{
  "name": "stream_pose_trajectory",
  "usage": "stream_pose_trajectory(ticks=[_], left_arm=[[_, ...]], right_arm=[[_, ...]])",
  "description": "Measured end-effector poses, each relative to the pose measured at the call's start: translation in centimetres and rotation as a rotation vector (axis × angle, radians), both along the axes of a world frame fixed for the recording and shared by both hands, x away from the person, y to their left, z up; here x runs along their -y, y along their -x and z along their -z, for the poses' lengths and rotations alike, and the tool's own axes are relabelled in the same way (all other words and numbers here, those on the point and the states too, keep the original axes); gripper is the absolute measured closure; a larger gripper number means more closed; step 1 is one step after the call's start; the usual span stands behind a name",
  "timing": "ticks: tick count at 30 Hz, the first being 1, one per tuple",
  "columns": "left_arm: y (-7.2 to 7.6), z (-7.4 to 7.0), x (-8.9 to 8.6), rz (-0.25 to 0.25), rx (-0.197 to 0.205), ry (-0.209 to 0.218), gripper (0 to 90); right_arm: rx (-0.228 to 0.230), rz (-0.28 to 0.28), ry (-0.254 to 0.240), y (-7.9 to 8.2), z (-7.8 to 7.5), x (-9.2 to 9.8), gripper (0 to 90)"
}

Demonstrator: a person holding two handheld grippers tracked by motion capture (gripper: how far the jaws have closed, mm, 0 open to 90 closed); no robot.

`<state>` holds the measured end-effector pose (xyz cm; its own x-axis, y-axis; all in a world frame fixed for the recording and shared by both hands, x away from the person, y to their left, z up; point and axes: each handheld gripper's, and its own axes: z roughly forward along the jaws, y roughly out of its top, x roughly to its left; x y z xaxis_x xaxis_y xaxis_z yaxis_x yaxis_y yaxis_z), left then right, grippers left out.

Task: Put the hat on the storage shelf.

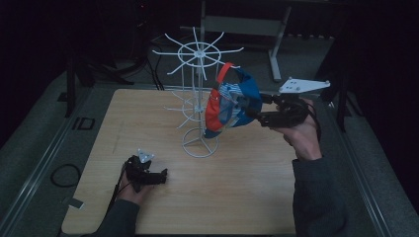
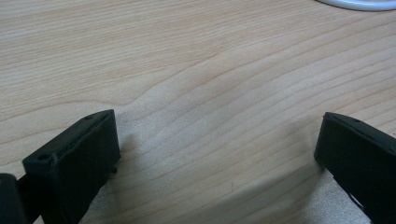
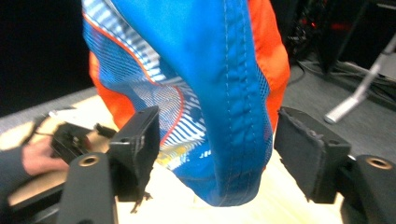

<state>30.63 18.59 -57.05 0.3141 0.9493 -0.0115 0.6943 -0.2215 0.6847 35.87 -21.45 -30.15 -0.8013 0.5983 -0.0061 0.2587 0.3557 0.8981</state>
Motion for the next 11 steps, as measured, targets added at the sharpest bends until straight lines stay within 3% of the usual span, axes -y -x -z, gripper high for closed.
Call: stream_pose_trajectory(ticks=[11], left_arm=[[0.0, 0.0, 0.0, 0.001, 0.0, 0.0, 0.1]], right_arm=[[-0.04, 0.036, 0.016, -0.4, 1.4, 0.4, 28.0]])
